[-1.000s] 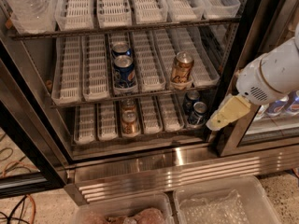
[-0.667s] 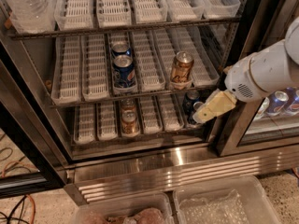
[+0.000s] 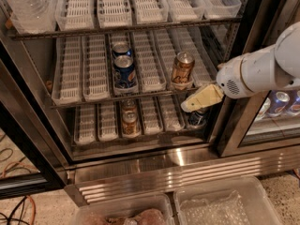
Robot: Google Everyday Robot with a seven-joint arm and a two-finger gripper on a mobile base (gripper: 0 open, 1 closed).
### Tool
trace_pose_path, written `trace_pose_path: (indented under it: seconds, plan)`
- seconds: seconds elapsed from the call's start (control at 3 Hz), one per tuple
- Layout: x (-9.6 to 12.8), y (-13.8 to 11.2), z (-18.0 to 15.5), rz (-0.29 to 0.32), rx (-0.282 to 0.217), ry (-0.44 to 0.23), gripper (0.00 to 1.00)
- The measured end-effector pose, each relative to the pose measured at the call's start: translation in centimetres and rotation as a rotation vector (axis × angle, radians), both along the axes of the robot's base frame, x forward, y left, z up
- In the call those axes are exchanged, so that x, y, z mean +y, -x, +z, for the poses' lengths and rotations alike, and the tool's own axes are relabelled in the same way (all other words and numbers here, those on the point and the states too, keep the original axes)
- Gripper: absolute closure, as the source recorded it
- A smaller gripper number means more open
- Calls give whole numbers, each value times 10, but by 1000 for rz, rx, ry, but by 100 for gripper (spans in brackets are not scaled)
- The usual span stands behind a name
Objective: Pick orange can from middle shelf of fridge
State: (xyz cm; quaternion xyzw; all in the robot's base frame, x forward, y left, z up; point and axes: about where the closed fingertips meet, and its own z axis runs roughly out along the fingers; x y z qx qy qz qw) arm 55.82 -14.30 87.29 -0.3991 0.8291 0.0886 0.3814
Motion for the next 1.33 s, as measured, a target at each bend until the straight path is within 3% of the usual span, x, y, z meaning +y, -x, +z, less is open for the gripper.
trace_pose_path:
  seconds: [0.67,1.0,1.33]
  plan:
    - [1,-10,-4,-5,-24,-11,0]
    - [19,-56,-47,-13,-9,-36,0]
    - [19,-56,-47,-12,-9,-36,0]
